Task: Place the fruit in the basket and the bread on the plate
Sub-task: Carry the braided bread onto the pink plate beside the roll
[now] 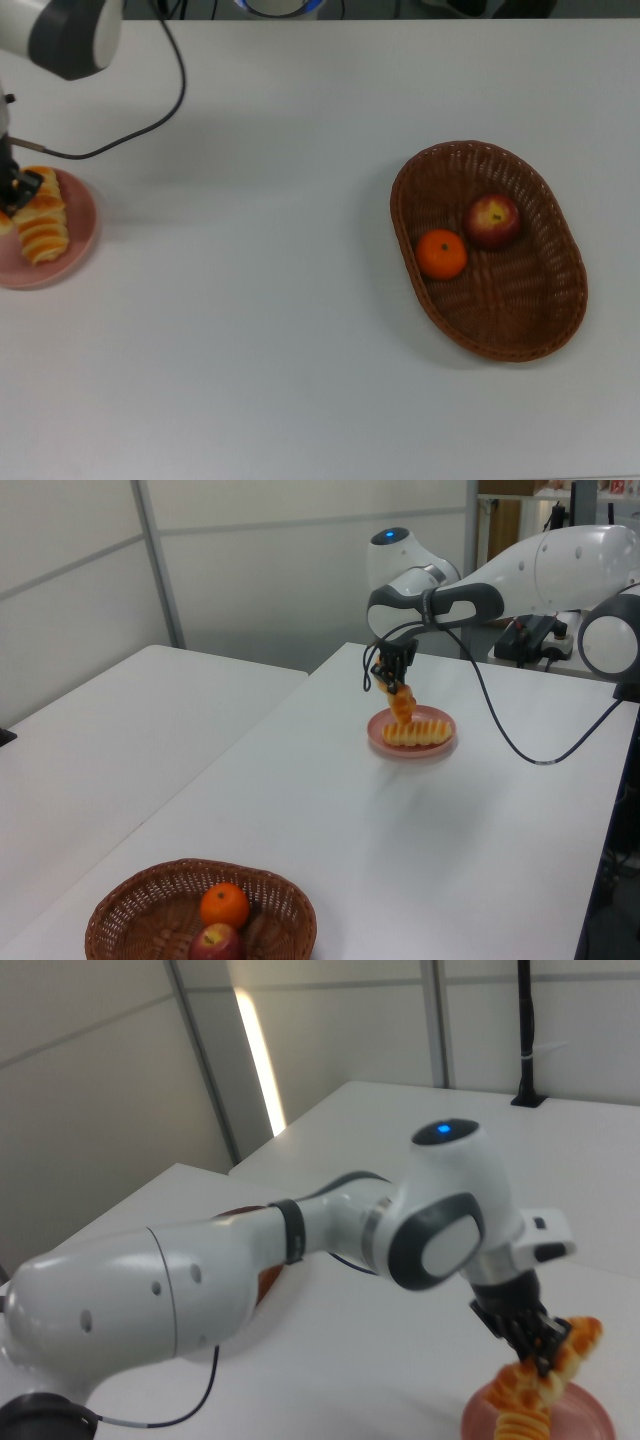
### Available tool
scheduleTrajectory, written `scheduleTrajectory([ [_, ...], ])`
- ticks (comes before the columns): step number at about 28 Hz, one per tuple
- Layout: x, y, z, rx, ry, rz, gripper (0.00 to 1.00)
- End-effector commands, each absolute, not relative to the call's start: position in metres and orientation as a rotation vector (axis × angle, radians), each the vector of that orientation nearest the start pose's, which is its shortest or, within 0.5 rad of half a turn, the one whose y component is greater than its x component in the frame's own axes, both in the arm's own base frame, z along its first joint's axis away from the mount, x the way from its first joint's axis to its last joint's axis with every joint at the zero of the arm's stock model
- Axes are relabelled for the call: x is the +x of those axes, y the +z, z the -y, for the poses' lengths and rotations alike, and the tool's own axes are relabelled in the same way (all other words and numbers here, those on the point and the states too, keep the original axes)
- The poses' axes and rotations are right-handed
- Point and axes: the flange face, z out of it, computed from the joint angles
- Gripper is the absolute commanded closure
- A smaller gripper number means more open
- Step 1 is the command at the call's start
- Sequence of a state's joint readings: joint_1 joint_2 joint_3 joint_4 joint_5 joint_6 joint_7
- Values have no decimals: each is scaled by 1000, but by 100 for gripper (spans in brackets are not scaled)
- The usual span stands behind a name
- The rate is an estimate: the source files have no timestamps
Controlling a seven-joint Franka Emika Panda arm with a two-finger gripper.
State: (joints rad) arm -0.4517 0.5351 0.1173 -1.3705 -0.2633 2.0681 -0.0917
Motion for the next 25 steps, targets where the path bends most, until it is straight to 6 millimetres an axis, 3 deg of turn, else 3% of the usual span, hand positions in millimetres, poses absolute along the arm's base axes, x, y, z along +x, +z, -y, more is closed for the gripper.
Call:
scheduleTrajectory([
  [1, 675, 404, 274, -3354, -190, -254, 100],
  [4, 673, 395, 278, -3386, -158, -233, 100],
  [10, 671, 351, 285, -3470, -12, -136, 100],
  [12, 671, 336, 285, -3495, 35, -95, 77],
  [13, 672, 331, 285, -3501, 48, -81, 58],
  [15, 672, 325, 285, -3518, 68, -55, 0],
  [21, 672, 325, 288, -3510, 62, -74, 0],
  [25, 673, 344, 287, -3413, -25, -180, 0],
])
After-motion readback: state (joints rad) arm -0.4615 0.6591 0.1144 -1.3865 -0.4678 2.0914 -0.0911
